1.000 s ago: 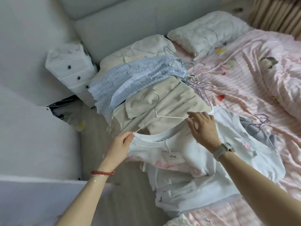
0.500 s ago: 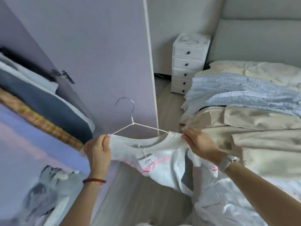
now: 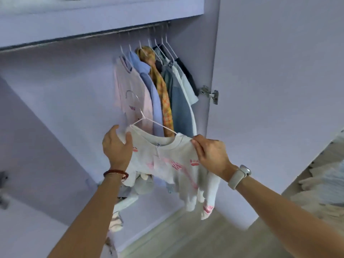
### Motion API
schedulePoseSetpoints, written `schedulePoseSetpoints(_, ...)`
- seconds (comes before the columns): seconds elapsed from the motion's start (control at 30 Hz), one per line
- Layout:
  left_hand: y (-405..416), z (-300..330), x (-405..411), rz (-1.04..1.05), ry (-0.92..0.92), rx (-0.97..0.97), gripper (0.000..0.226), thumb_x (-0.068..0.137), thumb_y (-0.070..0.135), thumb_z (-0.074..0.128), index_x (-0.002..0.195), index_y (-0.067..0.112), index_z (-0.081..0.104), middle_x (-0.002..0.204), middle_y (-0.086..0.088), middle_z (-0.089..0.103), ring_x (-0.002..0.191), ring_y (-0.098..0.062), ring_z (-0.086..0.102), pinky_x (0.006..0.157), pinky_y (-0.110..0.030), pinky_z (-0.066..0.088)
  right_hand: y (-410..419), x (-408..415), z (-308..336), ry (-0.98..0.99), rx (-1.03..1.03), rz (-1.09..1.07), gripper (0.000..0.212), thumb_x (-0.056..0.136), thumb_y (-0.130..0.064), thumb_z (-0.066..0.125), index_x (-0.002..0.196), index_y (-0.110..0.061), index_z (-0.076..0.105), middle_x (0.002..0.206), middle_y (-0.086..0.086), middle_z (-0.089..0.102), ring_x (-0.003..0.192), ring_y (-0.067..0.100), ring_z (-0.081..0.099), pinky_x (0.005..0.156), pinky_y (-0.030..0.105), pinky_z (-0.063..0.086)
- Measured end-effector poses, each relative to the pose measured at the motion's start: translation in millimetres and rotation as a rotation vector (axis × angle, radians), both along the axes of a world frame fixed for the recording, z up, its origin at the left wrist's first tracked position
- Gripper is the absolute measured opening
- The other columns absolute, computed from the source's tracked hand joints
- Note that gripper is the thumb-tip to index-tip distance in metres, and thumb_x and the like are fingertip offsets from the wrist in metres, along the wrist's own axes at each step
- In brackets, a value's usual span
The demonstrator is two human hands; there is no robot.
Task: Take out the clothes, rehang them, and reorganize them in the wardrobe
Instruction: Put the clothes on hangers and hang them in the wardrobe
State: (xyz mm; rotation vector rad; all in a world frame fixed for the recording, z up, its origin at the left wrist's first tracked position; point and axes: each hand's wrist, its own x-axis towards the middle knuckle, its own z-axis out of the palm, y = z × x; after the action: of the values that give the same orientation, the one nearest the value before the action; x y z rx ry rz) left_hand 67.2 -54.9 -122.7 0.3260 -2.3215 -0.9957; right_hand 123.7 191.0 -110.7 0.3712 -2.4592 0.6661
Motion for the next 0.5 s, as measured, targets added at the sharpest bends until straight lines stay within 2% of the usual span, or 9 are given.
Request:
schedulePoseSetpoints(0.1, -20.1, 17.3, 4.5, 0.007, 0.058, -0.025, 0.044, 0.09, 0.018, 0.054, 0.131, 0.004, 0.044, 0.132, -0.019, 0.046, 0.125, -0.033, 0.036, 0.104, -0.043, 0.029, -38.7, -29.4, 12.1, 0.023, -0.018, 0.041, 0.029, 0.088, -0.021, 0.042, 0.088, -0.003, 0.066, 0.062, 0.015, 0.066, 0.055, 0.037, 0.062, 0.05, 0.034, 0.045)
schedulePoseSetpoints(0.23, -42.8, 45.6, 7.9, 0.031, 0.143, -0.13, 0.042, 0.089, 0.014, 0.054, 0.129, 0.005, 0.046, 0.133, -0.017, 0.044, 0.126, -0.032, 0.036, 0.106, -0.046, 0.029, -82.9, -68.5, 27.0, -0.014, -0.139, 0.106, 0.026, 0.094, -0.016, 0.045, 0.086, 0.002, 0.062, 0.074, 0.024, 0.065, 0.068, 0.042, 0.059, 0.059, 0.041, 0.042)
schedulePoseSetpoints(0.37, -57.6, 81.5, -3.6, 0.101, 0.221, -0.302, 0.044, 0.088, 0.011, 0.053, 0.131, 0.007, 0.045, 0.139, -0.018, 0.037, 0.132, -0.035, 0.03, 0.107, -0.049, 0.027, -116.2, -102.2, 40.8, -0.004, -0.228, 0.117, 0.026, 0.094, -0.013, 0.044, 0.083, 0.003, 0.061, 0.075, 0.024, 0.065, 0.069, 0.041, 0.057, 0.055, 0.031, 0.027)
schedulePoseSetpoints(0.5, -53.3, 122.2, -33.4, 0.156, 0.297, -0.529, 0.05, 0.086, 0.011, 0.054, 0.135, 0.01, 0.043, 0.145, -0.021, 0.031, 0.137, -0.041, 0.021, 0.109, -0.055, 0.021, -136.8, -145.9, 56.0, -0.032, -0.293, 0.11, 0.03, 0.097, -0.015, 0.036, 0.089, 0.004, 0.058, 0.079, 0.023, 0.064, 0.072, 0.037, 0.057, 0.054, 0.031, 0.029)
